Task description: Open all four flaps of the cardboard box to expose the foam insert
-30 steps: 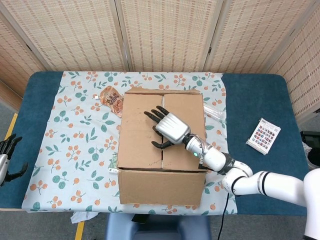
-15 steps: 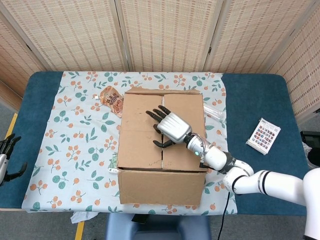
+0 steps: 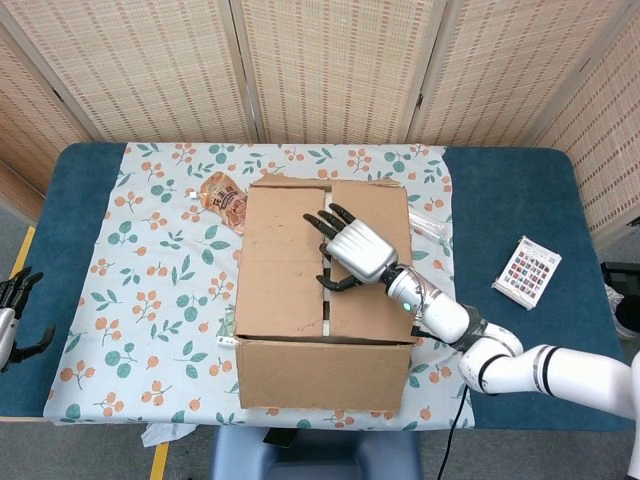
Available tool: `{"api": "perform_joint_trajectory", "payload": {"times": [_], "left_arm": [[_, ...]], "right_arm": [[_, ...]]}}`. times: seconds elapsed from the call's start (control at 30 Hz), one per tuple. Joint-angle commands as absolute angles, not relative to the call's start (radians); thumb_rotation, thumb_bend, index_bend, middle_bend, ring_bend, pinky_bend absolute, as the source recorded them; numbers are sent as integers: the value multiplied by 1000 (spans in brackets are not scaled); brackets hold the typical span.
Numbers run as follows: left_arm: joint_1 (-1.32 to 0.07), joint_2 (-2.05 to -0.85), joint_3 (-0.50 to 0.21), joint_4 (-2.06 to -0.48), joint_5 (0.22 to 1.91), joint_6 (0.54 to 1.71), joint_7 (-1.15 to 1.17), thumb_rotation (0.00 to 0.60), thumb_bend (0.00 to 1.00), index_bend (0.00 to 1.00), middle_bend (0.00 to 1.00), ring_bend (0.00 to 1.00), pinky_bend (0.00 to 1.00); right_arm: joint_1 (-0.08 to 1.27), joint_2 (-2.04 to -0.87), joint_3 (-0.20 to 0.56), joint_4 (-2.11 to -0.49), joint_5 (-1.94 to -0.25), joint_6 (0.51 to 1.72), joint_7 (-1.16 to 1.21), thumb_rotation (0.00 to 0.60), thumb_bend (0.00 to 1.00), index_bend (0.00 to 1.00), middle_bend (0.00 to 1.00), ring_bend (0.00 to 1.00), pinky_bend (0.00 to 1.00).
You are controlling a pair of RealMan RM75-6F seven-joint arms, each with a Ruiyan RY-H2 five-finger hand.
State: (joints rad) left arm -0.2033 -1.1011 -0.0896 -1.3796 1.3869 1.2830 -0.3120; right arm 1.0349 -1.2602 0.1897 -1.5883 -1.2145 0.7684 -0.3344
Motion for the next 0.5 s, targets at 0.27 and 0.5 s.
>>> {"api": "perform_joint_trajectory", "payload": {"times": [0.27, 0.5], "left_arm": [[-202, -1109, -91, -1394, 1382, 1291, -260, 600, 461, 80, 0, 0, 0], [-209, -1116, -94, -1393, 1366, 1275, -235, 600, 461, 81, 0, 0, 0]], "right_arm": [[958, -1095, 210, -1772, -1211, 891, -375, 163, 470, 536, 0, 0, 0], [858, -936, 213, -1938, -1258, 1017, -380, 162, 470, 536, 0, 0, 0]]}}
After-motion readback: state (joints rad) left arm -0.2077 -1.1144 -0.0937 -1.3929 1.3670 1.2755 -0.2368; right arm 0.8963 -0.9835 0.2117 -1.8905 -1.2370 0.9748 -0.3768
